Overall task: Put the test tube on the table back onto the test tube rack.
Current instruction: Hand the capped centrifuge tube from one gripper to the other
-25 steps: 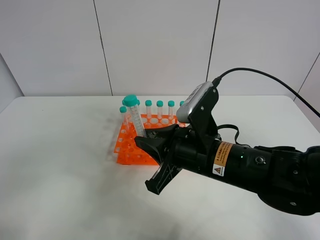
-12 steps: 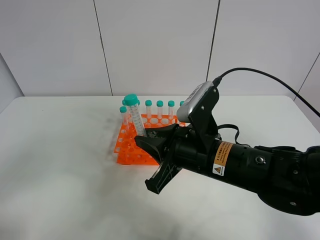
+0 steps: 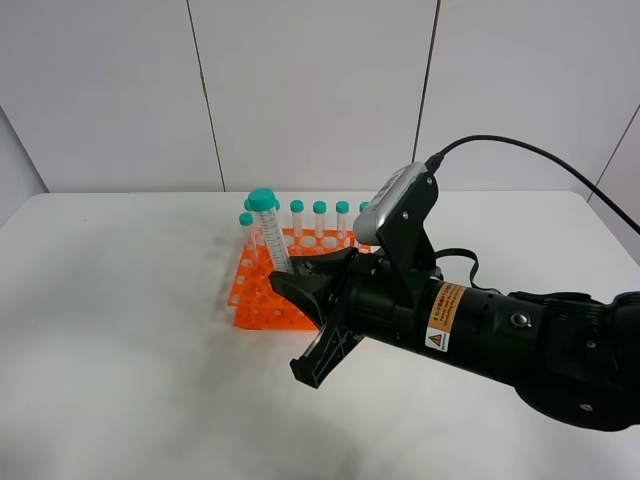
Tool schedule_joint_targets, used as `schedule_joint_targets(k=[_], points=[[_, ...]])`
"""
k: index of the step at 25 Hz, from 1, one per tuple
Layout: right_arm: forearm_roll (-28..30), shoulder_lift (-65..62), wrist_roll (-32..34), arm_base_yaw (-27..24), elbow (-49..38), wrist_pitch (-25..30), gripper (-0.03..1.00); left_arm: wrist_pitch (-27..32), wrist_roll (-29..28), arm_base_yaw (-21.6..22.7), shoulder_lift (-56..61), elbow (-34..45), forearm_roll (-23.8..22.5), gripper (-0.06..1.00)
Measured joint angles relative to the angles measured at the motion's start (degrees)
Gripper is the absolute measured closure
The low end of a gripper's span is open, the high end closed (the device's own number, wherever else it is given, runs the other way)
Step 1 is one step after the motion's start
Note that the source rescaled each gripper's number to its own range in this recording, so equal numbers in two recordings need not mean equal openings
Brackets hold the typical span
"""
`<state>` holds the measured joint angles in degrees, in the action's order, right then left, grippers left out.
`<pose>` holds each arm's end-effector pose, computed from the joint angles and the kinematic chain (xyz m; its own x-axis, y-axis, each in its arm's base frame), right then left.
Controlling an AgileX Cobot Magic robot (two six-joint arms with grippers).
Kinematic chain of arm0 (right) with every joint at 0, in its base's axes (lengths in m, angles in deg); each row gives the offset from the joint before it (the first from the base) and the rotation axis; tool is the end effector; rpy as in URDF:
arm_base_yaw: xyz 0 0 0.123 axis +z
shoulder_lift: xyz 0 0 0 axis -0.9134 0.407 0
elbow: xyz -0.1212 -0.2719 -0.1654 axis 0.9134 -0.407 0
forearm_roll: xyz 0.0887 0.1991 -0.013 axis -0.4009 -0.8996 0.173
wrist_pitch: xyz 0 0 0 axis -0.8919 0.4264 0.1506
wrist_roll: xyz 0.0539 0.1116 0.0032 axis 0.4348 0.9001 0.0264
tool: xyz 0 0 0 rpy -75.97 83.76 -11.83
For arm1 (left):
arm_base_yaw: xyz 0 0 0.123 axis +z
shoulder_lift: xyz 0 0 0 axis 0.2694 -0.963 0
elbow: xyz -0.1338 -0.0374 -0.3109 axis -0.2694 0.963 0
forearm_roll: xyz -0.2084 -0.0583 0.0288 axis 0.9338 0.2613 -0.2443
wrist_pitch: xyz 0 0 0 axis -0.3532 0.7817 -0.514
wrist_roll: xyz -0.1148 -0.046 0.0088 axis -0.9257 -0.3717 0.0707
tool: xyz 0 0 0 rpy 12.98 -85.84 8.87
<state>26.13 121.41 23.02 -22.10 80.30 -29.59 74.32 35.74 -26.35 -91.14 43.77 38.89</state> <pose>0.1913 0.2178 0.2865 -0.0692 -0.1832 -0.9806 -0.8275 0.5596 -0.0461 -0.0316 -0.0073 0.3367 -0.5088 0.1070 -0.8542 0.2795 0.9590 -0.0464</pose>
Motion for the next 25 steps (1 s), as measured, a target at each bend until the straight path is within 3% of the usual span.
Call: schedule_joint_targets(k=[5,10,18,25], points=[[-0.27,0.00,0.00,0.00,0.00,0.00,0.96,-1.38,2.56,-11.52,-5.24,-0.82,0.11,-0.06],[-1.79,0.00,-0.02,0.00,0.00,0.00,0.96,-6.08,4.52,-18.48,-10.95,-0.82,0.52,-0.06],[-2.90,0.00,-0.02,0.00,0.00,0.00,0.96,-15.35,10.70,-19.92,-22.15,-4.59,4.59,-0.06],[-3.15,0.00,-0.02,0.00,0.00,0.00,0.96,-17.19,18.48,-20.12,-32.64,-11.84,11.26,-0.06]])
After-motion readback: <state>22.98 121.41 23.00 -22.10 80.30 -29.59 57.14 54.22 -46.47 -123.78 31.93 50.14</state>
